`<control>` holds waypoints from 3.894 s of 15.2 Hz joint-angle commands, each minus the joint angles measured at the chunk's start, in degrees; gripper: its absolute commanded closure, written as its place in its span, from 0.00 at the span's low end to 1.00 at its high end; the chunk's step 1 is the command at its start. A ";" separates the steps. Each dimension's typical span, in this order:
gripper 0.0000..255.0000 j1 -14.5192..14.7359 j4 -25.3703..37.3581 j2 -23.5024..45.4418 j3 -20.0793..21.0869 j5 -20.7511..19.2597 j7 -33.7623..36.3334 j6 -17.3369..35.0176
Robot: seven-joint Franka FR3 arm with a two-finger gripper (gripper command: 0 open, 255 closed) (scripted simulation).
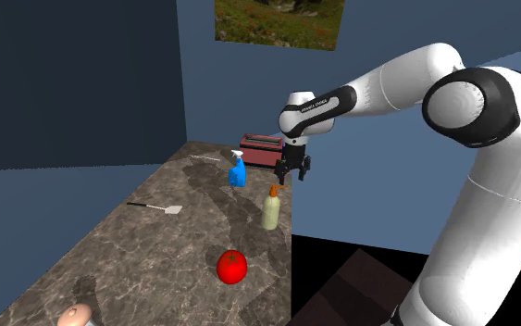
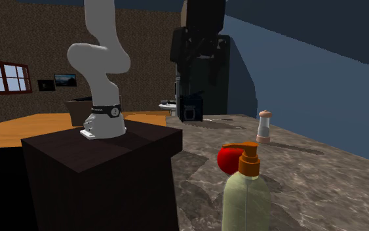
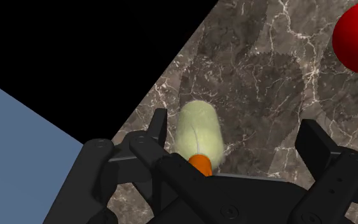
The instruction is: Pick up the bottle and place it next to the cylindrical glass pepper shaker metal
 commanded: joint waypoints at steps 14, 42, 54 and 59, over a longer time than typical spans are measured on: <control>0.00 -3.74 27.56 29.67 0.69 5.77 -3.50 3.28; 1.00 -3.65 26.70 29.94 0.76 5.87 -3.51 4.40; 1.00 -3.42 29.37 25.55 0.27 4.99 -2.78 -2.60; 1.00 -3.39 31.09 24.13 0.12 4.69 -2.49 -5.72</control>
